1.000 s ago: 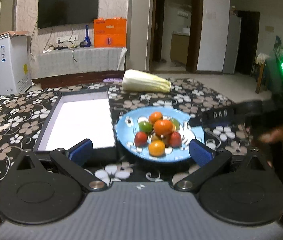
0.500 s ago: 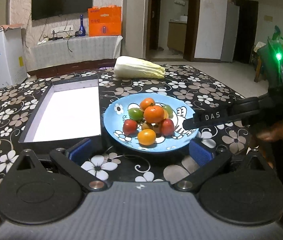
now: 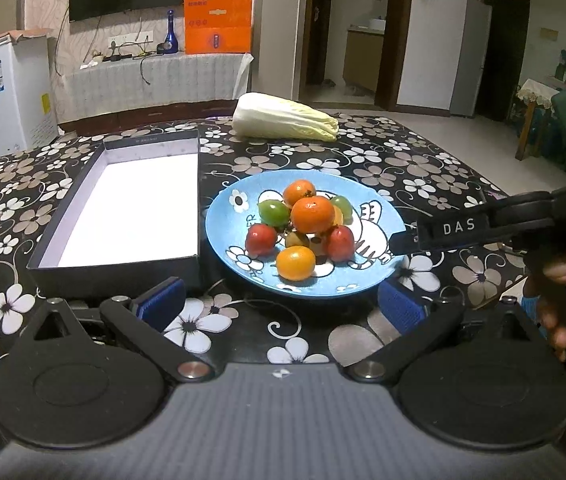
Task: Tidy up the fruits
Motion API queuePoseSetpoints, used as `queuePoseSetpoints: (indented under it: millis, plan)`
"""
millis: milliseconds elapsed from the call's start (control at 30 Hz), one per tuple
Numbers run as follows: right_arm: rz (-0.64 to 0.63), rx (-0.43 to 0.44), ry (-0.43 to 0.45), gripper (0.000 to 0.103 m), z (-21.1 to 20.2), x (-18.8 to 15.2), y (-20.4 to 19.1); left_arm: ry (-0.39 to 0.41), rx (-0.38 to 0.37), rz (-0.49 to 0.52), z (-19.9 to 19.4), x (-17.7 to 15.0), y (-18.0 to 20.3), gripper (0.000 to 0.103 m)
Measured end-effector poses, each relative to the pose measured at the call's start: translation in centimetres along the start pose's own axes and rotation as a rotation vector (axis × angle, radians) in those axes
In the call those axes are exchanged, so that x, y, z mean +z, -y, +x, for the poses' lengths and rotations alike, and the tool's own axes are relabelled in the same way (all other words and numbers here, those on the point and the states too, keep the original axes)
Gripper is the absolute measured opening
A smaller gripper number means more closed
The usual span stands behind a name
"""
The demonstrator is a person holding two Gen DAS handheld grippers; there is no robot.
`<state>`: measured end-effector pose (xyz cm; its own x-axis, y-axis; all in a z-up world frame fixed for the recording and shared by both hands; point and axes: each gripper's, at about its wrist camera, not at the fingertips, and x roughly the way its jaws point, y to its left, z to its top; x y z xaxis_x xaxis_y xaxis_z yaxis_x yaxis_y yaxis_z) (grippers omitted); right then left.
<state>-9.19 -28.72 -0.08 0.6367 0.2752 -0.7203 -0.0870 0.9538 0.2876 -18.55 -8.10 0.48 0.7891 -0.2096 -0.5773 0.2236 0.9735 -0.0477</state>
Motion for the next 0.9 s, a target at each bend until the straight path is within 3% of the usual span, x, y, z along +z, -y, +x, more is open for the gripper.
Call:
queuePoseSetpoints:
  millis: [900]
  plan:
    - [-0.037, -0.009, -0.021, 0.058, 0.4, -0.3, -0.6, -0.075, 0.092, 0.002, 1.9, -0.3, -0.6, 0.103]
